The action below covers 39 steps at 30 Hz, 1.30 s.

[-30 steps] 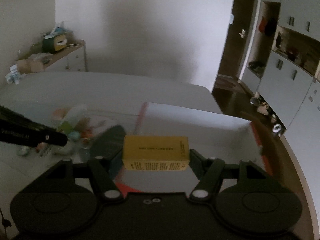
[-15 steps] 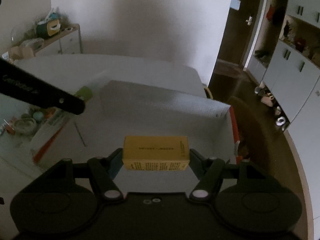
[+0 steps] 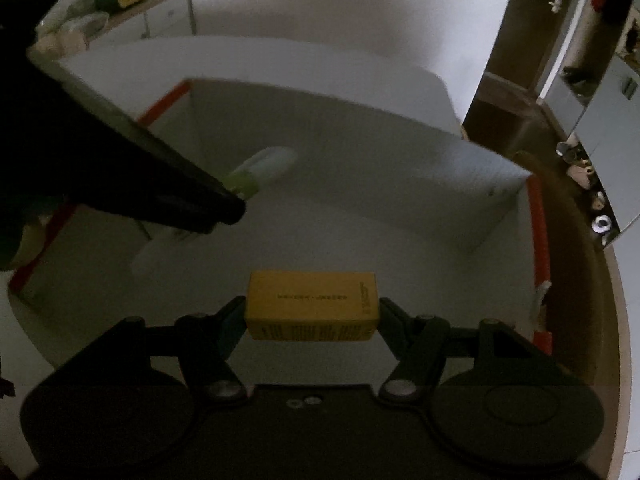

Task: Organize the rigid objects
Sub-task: 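Carry the yellow box and marker into the red box with both tools, then open both tools to release the yellow box and marker in the box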

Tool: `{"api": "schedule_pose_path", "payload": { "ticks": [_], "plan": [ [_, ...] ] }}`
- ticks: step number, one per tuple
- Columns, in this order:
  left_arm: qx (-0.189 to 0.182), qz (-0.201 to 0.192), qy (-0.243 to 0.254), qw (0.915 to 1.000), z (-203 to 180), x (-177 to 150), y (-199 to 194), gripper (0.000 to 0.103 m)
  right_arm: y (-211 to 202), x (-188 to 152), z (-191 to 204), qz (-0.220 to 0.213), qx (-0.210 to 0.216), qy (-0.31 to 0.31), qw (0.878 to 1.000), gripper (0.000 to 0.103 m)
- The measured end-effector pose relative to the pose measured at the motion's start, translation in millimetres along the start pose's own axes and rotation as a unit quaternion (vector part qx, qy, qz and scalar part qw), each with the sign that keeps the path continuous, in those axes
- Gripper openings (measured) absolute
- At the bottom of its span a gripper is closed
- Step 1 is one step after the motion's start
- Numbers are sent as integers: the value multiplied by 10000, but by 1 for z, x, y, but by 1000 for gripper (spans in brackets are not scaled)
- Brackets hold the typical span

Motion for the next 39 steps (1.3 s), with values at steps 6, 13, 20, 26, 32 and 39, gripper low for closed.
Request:
{"api": "schedule_pose_path", "payload": {
  "ticks": [6,13,20,26,32,39],
  "plan": [
    [30,274,44,9996,-4,3,21,17,10,-1,-2,351,54,52,9994,69],
    [54,628,103,9980,-9,-1,37,17,15,0,0,679,154,95,9975,69],
    [37,807,-11,9967,-8,-2,47,17,24,5,-4,919,99,89,9957,69],
    [56,785,-68,9969,-7,2,49,17,20,6,-3,962,110,106,9952,72],
    [52,792,-180,9967,-6,-3,48,18,17,5,-8,893,178,188,9957,77],
    [-9,576,-326,9978,-3,-8,30,18,4,4,-22,643,315,361,9968,77]
  ]
}}
Point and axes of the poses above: each gripper's, at about its wrist camera, not at the fingertips, and y roughly the way its jaws point, z to its left, x to its top, the point moved 3 cm from there along y, roughly the way its jaws point, and after that the axes turned 5 degrees about y, right-handed, at the moved point
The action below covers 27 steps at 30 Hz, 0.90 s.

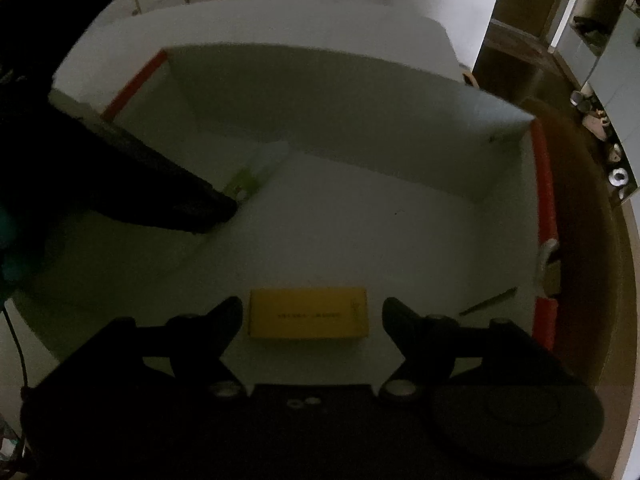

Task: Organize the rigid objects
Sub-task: 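Open both tools to release the yellow box and marker in the box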

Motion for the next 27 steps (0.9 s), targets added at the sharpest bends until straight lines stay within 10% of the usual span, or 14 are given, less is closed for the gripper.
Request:
{"api": "schedule_pose_path", "payload": {
  "ticks": [27],
  "plan": [
    [206,-1802,238,9831,2,-78,-129,18,-69,-17,11,-1355,190,359,9899,82]
  ]
}}
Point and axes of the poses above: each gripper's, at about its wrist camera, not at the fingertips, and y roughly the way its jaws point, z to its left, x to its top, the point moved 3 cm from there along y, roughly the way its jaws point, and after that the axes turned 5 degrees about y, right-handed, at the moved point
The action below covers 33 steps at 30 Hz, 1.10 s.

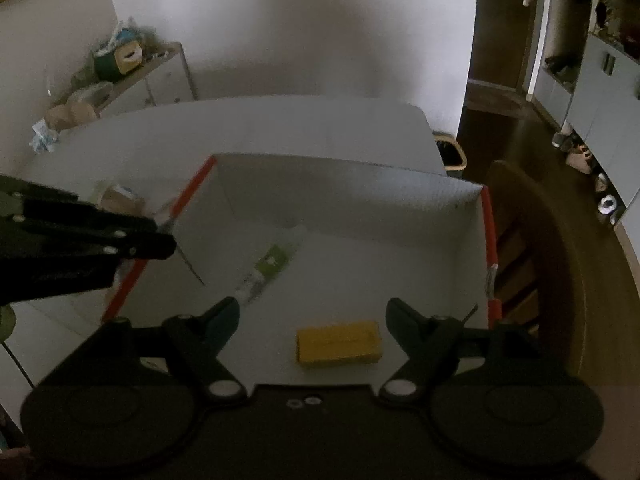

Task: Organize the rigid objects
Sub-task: 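Open both tools to release the yellow box and marker in the box, then move both tools back over the item pile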

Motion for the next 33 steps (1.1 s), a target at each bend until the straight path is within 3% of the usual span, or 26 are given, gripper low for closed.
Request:
{"api": "schedule_pose_path", "payload": {
  "ticks": [11,12,17,25,33],
  "plan": [
    [108,-542,127,9984,33,-35,-48,19,-26,-9,33,-615,77,447,9971,87],
    [126,-570,130,9982,38,-39,-52,21,-27,-11,38,-643,74,443,9969,88],
    [144,-765,101,9969,64,-59,-69,67,-33,-20,68,-802,100,464,9956,91],
    [91,-957,57,9954,111,-89,-89,73,-35,-27,121,-1033,436,449,9927,102],
    [247,-1190,-85,9925,165,-128,-107,83,-20,-26,177,-977,704,210,9925,103]
  ]
}}
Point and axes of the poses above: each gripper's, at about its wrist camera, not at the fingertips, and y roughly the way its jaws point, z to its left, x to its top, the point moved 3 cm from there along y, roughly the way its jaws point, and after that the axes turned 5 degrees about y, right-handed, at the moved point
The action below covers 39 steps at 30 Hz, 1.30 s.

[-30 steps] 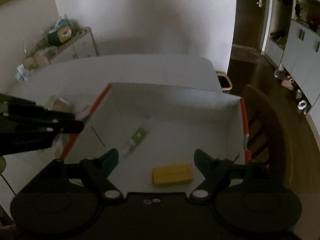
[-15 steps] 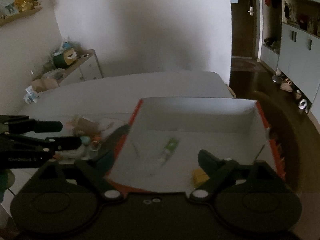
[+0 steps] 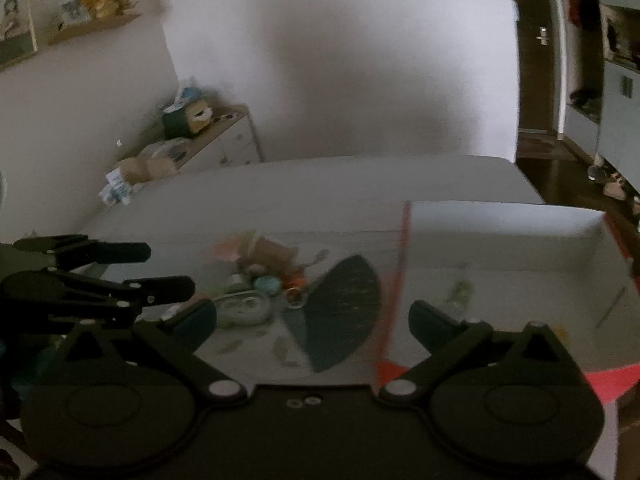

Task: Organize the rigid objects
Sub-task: 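Move both tools back over the item pile, then grasp the white tape dispenser with the right tool while the left tool grasps the bunny keychain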

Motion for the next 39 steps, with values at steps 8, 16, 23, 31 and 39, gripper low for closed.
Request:
{"api": "schedule_pose_path", "payload": {
  "ticks": [8,16,23,31,39],
  "plan": [
    [320,188,-355,9987,53,-38,-3,84,39,-4,46,257,117,-286,9992,103],
    [473,242,-681,9963,94,-71,1,103,82,-4,73,497,0,-507,9975,103],
    [625,422,-1027,9918,118,-86,24,103,128,-3,87,691,-256,-491,9961,102],
    [733,511,-1041,9905,130,-101,51,103,178,-3,92,899,-575,-357,9936,102],
    [900,721,-1089,9873,136,-110,69,103,214,-3,94,1124,-849,-247,9897,102]
  ]
}}
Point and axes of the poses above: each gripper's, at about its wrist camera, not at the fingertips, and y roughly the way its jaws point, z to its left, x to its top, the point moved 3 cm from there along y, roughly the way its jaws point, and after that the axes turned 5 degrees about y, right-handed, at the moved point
